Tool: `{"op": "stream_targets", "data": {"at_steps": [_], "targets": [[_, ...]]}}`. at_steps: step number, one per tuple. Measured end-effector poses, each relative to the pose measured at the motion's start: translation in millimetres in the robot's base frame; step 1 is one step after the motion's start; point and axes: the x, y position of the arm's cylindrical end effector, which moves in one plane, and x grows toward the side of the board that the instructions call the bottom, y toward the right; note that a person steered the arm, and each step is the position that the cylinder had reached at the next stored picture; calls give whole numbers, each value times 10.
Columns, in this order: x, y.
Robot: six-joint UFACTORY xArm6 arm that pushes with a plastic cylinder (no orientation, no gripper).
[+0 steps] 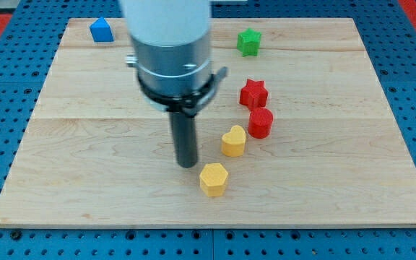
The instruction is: Push the heart parallel to the red circle
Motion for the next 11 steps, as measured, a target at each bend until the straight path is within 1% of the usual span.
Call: {"op": "stream_targets", "data": {"at_steps": [1,3,4,5,6,7,8,9,10,11], "targets": [[-100,586],[-100,681],[-284,646],[-446,-182],[-750,-206],[-776,-281],[-1070,-498],[-1945,-1344],[-2176,-2218],[-2634,-2534]]}}
